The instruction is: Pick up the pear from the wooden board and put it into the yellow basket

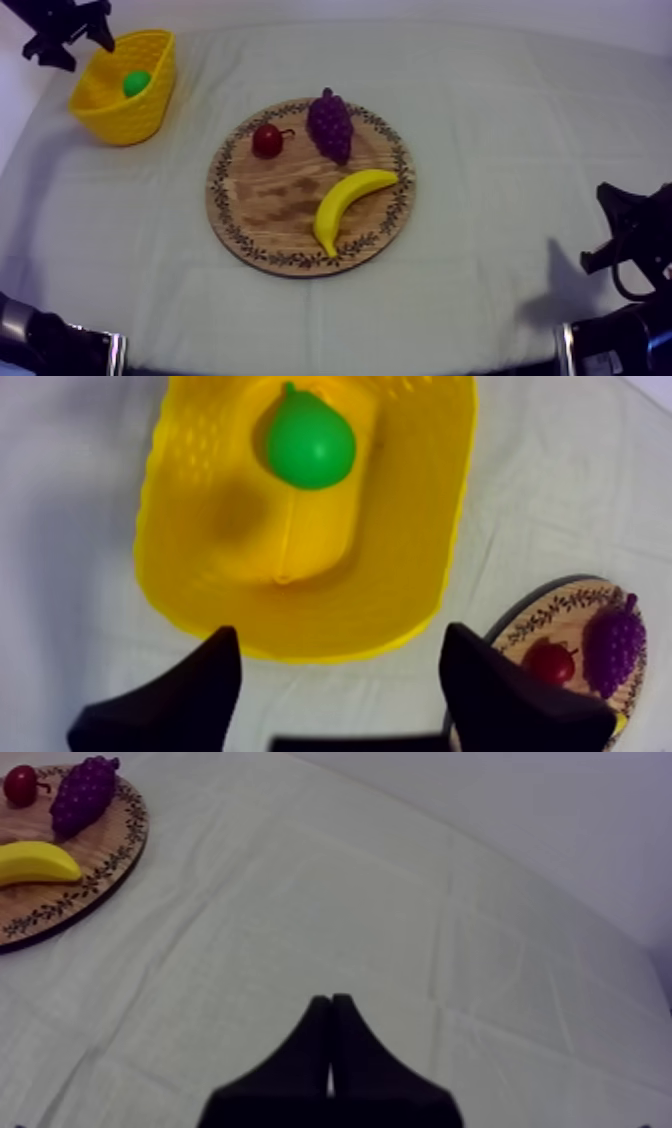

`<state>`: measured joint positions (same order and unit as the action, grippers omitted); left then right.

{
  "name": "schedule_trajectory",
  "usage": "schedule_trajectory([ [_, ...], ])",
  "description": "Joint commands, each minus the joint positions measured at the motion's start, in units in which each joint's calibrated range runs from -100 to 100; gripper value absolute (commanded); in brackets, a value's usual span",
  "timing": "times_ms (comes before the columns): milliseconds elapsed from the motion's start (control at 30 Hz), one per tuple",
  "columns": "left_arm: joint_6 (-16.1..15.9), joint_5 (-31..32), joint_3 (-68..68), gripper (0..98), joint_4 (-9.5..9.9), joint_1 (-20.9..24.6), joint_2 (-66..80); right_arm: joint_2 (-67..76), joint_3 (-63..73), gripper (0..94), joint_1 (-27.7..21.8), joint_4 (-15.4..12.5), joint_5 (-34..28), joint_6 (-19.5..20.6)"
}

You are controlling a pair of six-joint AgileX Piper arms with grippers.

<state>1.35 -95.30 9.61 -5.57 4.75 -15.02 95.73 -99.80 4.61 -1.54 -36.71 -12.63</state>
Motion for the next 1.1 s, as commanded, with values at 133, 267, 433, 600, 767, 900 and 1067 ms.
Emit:
schedule_trajectory([
  [133, -0.01, 2.75, -9.61, 62.7, -0.28, 0.13, 11.09, 0.03, 0.02, 0.2, -0.01, 0.0, 0.01, 0.01],
  [267, -0.04, 4.46, -15.11, 59.4, -0.72, 0.76, 17.06, 0.03, 0.02, 0.2, -0.01, 0.0, 0.01, 0.01],
  [433, -0.41, 7.57, -21.54, 55.0, -1.5, 1.49, 23.62, 0.03, 0.02, 0.2, -0.01, 0.0, 0.01, 0.01],
  [600, -0.9, 12.73, -27.65, 47.9, -2.03, 1.17, 29.92, 0.03, 0.02, 0.2, -0.01, 0.0, 0.01, 0.01],
  [767, -2.1, 19.71, -35.22, 41.8, -2.81, 1.07, 36.09, 0.03, 0.02, 0.2, -0.01, 0.0, 0.01, 0.01],
  [900, -3.14, 25.33, -41.98, 36.8, -3.06, 1.66, 41.69, 0.03, 0.02, 0.2, -0.01, 0.0, 0.01, 0.01],
  [1067, -4.15, 31.2, -50.26, 33.0, -3.13, 2.61, 48.64, 0.03, 0.02, 0.2, -0.01, 0.0, 0.01, 0.01],
])
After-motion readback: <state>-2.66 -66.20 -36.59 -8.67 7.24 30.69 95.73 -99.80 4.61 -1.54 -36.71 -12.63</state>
